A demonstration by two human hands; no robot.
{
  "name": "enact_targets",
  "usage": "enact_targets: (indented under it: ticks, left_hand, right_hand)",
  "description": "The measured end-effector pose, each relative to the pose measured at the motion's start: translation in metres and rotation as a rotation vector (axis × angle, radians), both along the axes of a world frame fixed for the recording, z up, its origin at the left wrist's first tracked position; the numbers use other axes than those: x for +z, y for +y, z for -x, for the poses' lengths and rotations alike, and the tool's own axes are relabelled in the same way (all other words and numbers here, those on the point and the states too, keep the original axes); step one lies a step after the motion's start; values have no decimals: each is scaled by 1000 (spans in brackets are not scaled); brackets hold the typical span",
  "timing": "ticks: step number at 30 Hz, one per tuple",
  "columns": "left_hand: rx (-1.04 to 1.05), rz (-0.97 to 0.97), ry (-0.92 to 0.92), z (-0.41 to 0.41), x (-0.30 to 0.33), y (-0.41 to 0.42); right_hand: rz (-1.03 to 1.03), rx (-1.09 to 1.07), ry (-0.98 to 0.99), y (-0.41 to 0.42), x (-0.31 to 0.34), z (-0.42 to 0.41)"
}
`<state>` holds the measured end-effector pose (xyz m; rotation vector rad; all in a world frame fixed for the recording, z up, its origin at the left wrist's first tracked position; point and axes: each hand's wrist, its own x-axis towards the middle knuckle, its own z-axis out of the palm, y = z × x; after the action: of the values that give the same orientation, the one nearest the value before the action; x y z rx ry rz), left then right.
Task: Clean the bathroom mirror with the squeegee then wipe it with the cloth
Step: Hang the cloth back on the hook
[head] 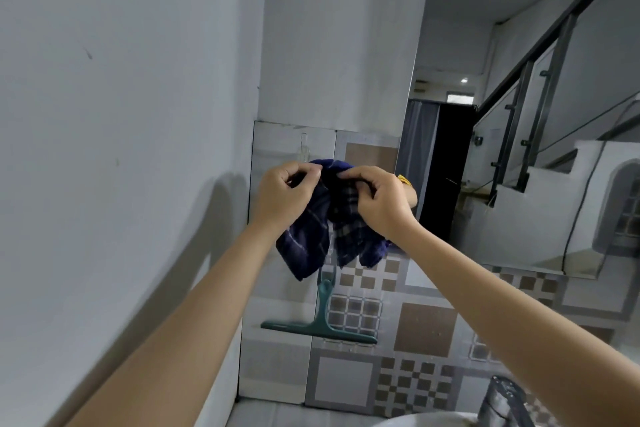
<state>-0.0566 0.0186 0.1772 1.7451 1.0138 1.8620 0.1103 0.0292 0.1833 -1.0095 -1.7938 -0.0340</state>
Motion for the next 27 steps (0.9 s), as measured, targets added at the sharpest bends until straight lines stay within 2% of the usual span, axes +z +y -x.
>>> enact_targets:
  ticks: [2,7,10,14,25,27]
  left_hand:
    - [89,-61,71,5,2,4]
    - [364,-144,110,13,14,24]
    - [460,-155,148,21,27,39]
    - [428,-115,211,26,35,58]
    - [313,-17,155,23,25,65]
    - [285,14,132,23,20,63]
  right_hand:
    - [-43,19,-70,8,8,5]
    - [-142,64,-205,29,34,27]
    - [-150,45,-265,46,56,39]
    - [-99,16,-311,67,68,43]
    - [154,170,-113,76,68,45]
    - [225,192,2,72,62,49]
